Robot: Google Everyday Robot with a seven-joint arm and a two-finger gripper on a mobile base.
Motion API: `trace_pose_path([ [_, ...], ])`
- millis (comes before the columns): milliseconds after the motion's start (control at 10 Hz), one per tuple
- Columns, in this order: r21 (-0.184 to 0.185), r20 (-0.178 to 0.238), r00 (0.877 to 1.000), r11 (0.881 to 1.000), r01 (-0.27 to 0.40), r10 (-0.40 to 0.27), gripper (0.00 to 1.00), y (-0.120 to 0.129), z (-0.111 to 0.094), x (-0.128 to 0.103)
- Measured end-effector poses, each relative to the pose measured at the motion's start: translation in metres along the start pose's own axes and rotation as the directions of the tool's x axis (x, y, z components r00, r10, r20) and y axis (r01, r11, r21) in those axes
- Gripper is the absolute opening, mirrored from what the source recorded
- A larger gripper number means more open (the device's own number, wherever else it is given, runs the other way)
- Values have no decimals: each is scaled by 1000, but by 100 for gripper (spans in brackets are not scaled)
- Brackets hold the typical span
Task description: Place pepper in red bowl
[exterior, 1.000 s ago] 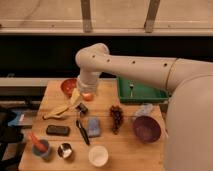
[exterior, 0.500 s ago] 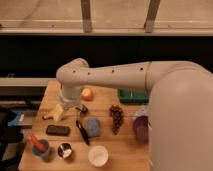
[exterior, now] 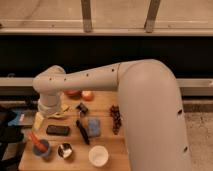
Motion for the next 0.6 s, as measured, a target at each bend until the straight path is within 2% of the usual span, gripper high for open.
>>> trace_pose_path([
  [100, -5, 10, 1000, 1000, 19, -19, 80, 8, 1, -1],
  [500, -5, 10, 1000, 1000, 22, -22, 80, 8, 1, -1],
  [600, -15, 7, 1000, 1000, 23, -23, 80, 9, 4, -1],
])
